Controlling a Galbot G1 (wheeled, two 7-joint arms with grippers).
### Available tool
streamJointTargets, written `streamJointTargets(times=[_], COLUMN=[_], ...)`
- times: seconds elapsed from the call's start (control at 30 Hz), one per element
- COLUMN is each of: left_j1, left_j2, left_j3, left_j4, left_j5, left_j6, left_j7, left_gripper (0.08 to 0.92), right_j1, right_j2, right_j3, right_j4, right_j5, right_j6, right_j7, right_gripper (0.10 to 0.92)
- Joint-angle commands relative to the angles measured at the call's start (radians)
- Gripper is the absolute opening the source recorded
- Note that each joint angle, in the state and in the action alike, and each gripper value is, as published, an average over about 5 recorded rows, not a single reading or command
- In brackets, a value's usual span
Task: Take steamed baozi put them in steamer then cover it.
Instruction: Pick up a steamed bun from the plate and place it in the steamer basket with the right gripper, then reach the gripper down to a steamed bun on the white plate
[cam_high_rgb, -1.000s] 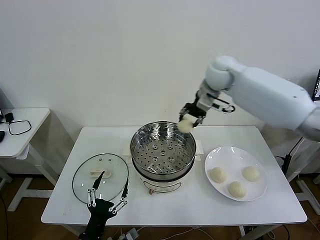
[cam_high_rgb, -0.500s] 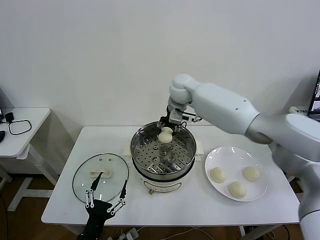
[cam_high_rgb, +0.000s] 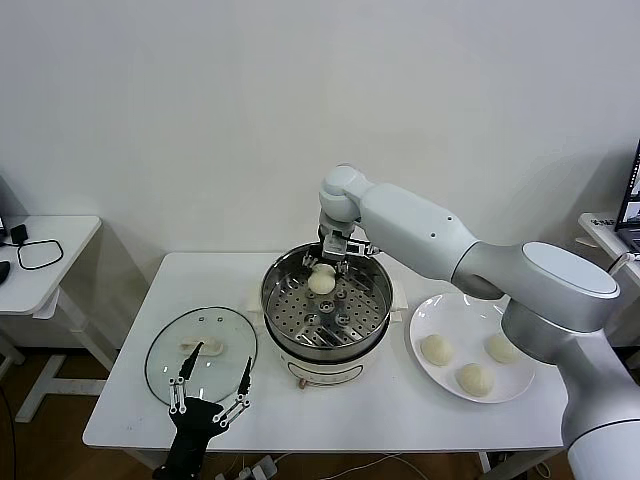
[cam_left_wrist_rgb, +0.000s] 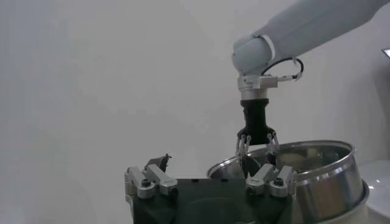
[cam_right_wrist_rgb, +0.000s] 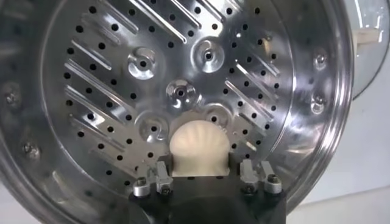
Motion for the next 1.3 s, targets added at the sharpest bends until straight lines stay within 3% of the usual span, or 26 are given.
streamJointTargets(times=[0.03, 0.17, 0.3, 0.43, 0.57, 0.83, 1.3], left_j1=[-0.002, -0.010, -0.024, -0.041, -0.045, -0.058, -0.050], left_j2=[-0.001, -0.003, -0.004, -0.004, -0.001, -0.001, -0.008], left_j3=[0.003, 0.008, 0.016, 0.029, 0.038, 0.048, 0.042], left_j4=[0.002, 0.009, 0.007, 0.007, 0.000, -0.002, -0.029], left_j5=[0.036, 0.107, 0.152, 0.195, 0.204, 0.232, 0.205], left_j6=[-0.002, -0.026, -0.041, -0.055, -0.046, -0.018, 0.054], left_j7=[-0.018, -0.051, -0.090, -0.132, -0.142, -0.147, -0.140], left_gripper=[0.823, 0.823, 0.823, 0.823, 0.823, 0.823, 0.823], right_j1=[0.002, 0.058, 0.175, 0.316, 0.358, 0.220, -0.027], right_j2=[-0.014, -0.133, -0.317, -0.481, -0.607, -0.723, -0.658], right_j3=[0.004, -0.005, -0.063, -0.168, -0.272, -0.424, -0.384], right_j4=[0.032, 0.171, 0.272, 0.278, 0.243, 0.266, 0.201], right_j5=[0.015, 0.170, 0.426, 0.653, 0.774, 0.866, 0.833], right_j6=[-0.009, -0.126, -0.352, -0.572, -0.687, -0.752, -0.766], right_j7=[-0.008, -0.056, -0.113, -0.143, -0.136, -0.015, 0.086], right_gripper=[0.810, 0.822, 0.823, 0.823, 0.823, 0.823, 0.823])
